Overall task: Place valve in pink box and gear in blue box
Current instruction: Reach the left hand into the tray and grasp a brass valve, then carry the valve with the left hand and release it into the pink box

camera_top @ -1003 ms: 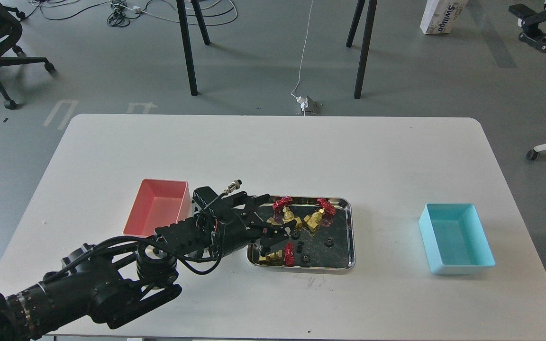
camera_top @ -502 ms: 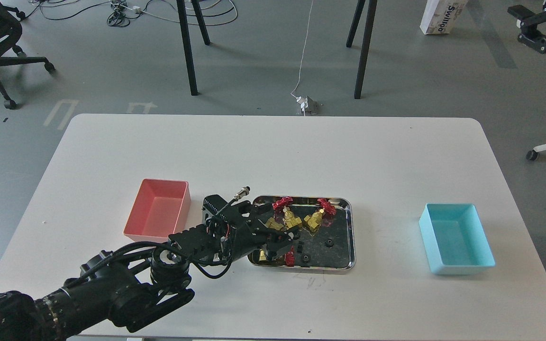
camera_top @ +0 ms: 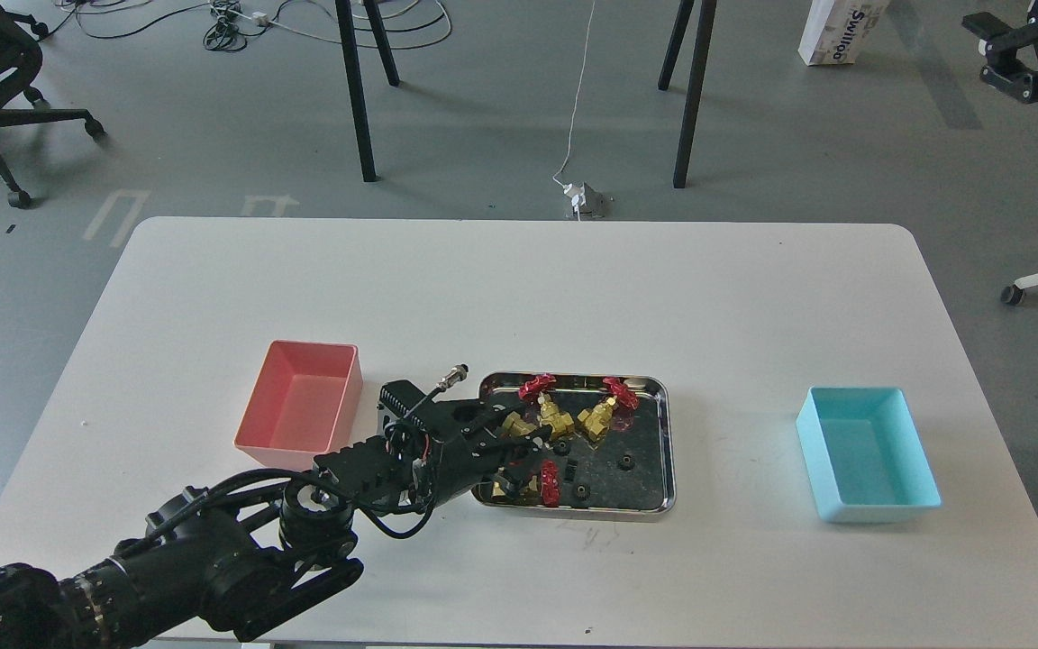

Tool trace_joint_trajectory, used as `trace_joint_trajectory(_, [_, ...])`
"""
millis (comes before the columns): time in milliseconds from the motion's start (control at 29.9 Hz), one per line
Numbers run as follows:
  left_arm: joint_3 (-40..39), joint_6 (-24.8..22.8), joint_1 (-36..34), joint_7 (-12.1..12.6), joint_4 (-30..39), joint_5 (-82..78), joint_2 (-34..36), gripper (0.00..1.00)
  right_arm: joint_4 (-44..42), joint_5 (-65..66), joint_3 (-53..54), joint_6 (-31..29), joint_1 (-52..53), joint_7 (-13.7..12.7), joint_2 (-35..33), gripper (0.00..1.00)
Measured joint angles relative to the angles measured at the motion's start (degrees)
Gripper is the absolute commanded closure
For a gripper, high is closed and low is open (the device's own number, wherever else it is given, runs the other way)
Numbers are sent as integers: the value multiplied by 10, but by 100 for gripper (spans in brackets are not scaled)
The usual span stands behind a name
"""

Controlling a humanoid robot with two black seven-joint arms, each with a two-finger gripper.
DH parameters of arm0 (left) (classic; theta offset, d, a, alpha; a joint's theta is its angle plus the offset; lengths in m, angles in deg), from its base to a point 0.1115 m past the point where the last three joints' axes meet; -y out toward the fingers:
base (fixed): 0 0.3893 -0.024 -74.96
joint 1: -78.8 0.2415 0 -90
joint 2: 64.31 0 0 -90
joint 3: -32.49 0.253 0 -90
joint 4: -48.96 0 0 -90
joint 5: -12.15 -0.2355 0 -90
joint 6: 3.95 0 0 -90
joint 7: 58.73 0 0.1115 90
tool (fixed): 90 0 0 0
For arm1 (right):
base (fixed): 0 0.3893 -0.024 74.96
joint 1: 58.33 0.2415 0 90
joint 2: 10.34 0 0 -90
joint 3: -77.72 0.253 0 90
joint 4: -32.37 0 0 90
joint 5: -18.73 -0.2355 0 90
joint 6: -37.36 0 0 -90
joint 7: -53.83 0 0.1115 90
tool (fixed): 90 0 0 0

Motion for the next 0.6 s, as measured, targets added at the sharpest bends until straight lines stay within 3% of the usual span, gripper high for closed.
trace_joint_trajectory(100, [-1, -1, 1, 13, 2, 0, 1, 85, -3, 0, 0, 0, 0, 0, 1, 1])
trace_joint_trajectory(334, [-45, -9, 6, 21, 24, 0, 7, 83, -19, 6, -2, -2, -2, 0, 8, 1])
trace_joint_trajectory(602, [-127, -45, 1, 47, 173, 62, 133, 82, -47, 31, -2, -4, 3, -1, 31, 1])
